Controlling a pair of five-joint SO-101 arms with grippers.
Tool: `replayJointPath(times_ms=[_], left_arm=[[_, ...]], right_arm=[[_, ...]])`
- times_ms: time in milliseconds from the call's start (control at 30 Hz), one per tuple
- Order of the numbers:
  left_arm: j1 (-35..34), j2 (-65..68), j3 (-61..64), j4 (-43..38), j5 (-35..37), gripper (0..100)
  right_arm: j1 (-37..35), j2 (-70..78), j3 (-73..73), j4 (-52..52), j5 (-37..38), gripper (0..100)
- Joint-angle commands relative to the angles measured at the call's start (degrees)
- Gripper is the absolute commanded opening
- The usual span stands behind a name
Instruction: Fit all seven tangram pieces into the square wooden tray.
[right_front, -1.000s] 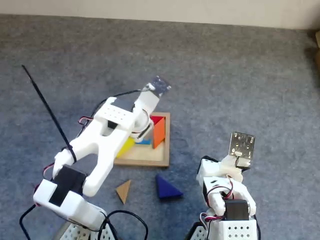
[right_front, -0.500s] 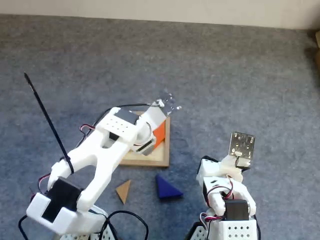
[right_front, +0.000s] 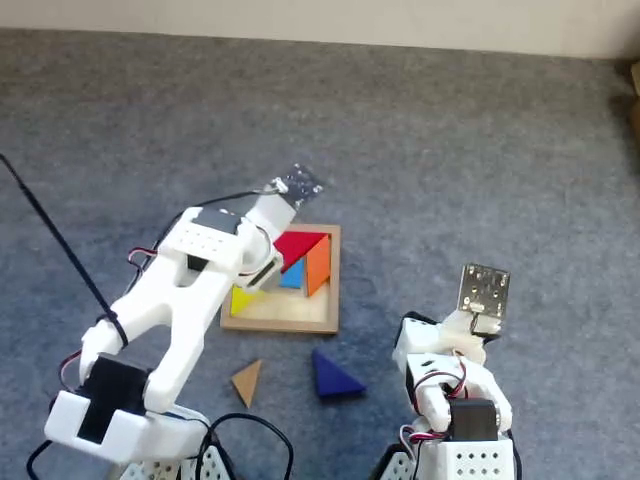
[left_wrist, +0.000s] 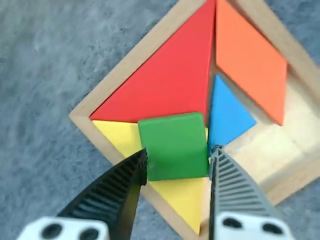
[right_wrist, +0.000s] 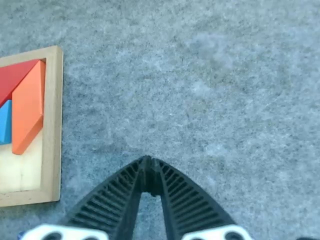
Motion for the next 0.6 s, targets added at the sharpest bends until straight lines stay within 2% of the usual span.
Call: replayJointPath(times_ms=[0, 200, 367, 567], left_arm=[[-1.4, -3.5, -0.9, -0.8, 2.7, 21], [-0.7, -3.6, -2.8, -0.5, 6.7, 21], [2.7, -3.0, -5.0, -0.9, 12.1, 21], [4.6, -2.5, -4.4, -5.0, 14.8, 21]], right_arm=[[0.7, -1.4, 7.0, -0.9, 0.8, 0.9], [0.7, -1.4, 7.0, -0.9, 0.8, 0.9], [0.7, -1.4, 7.0, -0.9, 0.8, 0.9], [0.7, -1.4, 7.0, -0.9, 0.8, 0.9]])
